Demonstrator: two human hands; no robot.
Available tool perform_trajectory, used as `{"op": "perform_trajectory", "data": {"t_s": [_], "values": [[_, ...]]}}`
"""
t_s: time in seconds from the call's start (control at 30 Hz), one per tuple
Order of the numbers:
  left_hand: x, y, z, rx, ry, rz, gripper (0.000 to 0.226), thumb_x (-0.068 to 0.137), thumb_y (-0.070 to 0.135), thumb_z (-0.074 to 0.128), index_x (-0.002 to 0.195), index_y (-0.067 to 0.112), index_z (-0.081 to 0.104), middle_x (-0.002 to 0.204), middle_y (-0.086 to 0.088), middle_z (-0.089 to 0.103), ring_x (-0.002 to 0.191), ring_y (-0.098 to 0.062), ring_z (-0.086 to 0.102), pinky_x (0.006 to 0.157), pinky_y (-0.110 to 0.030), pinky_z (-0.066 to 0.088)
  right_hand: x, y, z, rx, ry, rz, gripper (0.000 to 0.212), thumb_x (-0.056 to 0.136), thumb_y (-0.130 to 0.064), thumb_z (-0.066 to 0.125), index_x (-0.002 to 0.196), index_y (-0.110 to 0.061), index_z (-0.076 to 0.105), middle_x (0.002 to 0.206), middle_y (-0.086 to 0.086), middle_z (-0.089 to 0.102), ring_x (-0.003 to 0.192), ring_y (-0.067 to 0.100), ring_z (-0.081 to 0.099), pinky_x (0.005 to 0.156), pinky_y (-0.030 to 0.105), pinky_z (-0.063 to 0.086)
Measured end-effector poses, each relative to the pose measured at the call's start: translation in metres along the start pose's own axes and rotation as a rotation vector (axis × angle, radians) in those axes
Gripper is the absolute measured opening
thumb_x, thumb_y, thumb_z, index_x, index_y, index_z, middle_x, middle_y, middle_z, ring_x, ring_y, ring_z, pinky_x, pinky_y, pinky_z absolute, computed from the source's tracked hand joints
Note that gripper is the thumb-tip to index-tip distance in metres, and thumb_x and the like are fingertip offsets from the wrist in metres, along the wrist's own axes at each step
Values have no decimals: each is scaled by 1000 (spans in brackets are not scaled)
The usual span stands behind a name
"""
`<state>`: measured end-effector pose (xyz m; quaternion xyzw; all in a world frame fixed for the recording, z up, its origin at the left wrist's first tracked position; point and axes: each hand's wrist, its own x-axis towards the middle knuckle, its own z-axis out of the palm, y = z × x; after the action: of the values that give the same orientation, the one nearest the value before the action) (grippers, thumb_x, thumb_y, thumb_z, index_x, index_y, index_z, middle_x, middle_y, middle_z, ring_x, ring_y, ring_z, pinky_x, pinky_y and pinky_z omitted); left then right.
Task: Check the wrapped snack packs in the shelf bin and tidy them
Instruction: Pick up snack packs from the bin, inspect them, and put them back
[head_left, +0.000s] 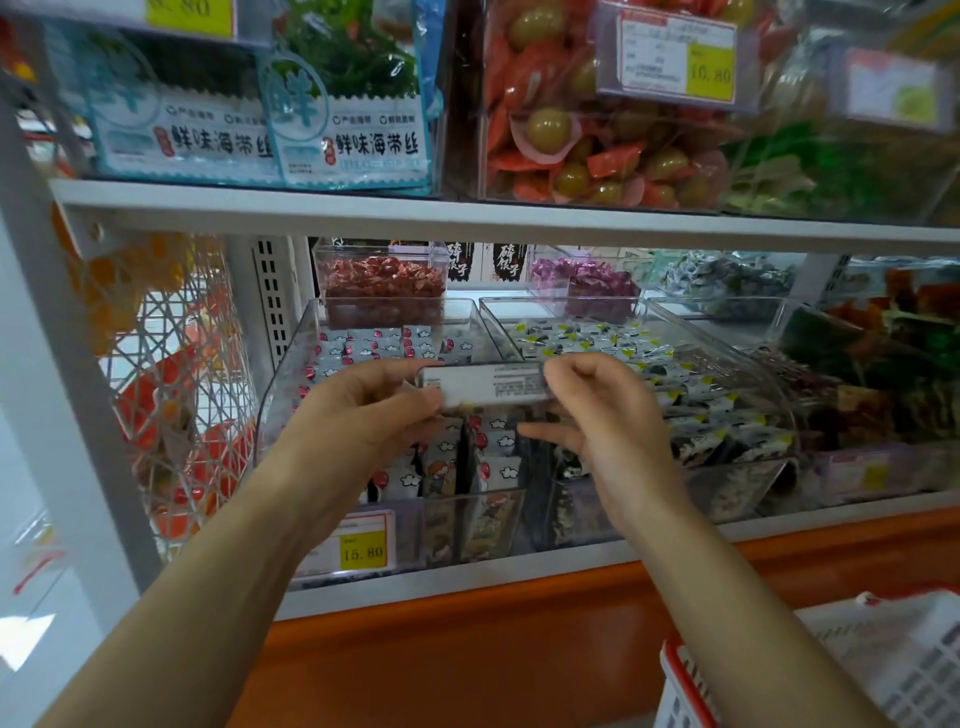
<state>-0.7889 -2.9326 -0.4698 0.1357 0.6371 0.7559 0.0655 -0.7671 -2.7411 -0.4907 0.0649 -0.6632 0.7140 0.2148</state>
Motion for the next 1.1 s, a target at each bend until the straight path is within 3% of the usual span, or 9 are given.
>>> {"op": "perform_trajectory", "data": {"t_s": [0.07,0.2,0.27,0.43,0.6,0.67,0.73,0.9,1.1], "values": [[0,-2,0,153,27,32,27,79,9,65,105,15,69,107,-16,64,85,-13,68,70,-16,52,-1,0,3,-154,-22,-63,12,82,-30,65,93,-25,68,87,-13,69,88,11,67,73,37,59],[-4,1,3,267,41,96,29,82,7,64,106,22,68,99,-16,59,61,2,61,52,-7,44,0,-2,5,-295,-50,-121,12,85,-27,64,91,-36,70,88,-24,69,93,4,65,85,38,55],[-4,1,2,284,28,110,30,81,3,64,103,23,69,86,-8,54,53,5,55,49,-8,42,-1,-3,5,-275,-33,-105,13,85,-25,66,84,-36,72,84,-17,71,87,4,66,84,39,55],[-5,0,5,425,-24,131,27,78,1,68,93,23,65,85,-1,51,66,-3,53,52,-9,44,0,-1,7,-297,45,-133,24,87,-23,64,73,-3,68,79,28,59,78,42,58,70,56,50],[-7,4,7,439,7,109,10,79,23,69,80,13,65,78,-3,64,63,-5,59,57,-15,49,0,1,7,-380,-27,-227,33,88,-23,63,67,3,63,59,22,48,51,20,43,52,26,38],[-6,6,4,469,17,91,15,78,26,69,75,12,68,81,-9,67,72,-20,61,66,-30,53,1,2,5,-369,-49,-220,31,88,-23,63,67,1,65,59,21,50,53,17,45,52,20,37],[-7,10,1,510,-1,86,17,79,27,69,68,14,70,79,-8,69,75,-29,62,69,-41,54,1,3,4,-361,-70,-203,27,87,-23,63,68,-5,68,62,20,55,55,19,49,54,22,41],[-6,12,-7,559,-29,81,22,81,22,68,60,17,72,67,5,71,55,-7,62,49,-15,50,0,2,6,-383,-114,-184,15,87,-24,63,75,-26,72,67,4,67,63,19,62,55,30,47],[-5,7,-8,551,-36,87,9,82,28,66,78,21,69,82,-1,68,72,-14,65,62,-26,56,-2,5,11,-359,-40,-226,32,88,-25,62,70,0,67,63,23,56,62,36,54,55,40,43]]}}
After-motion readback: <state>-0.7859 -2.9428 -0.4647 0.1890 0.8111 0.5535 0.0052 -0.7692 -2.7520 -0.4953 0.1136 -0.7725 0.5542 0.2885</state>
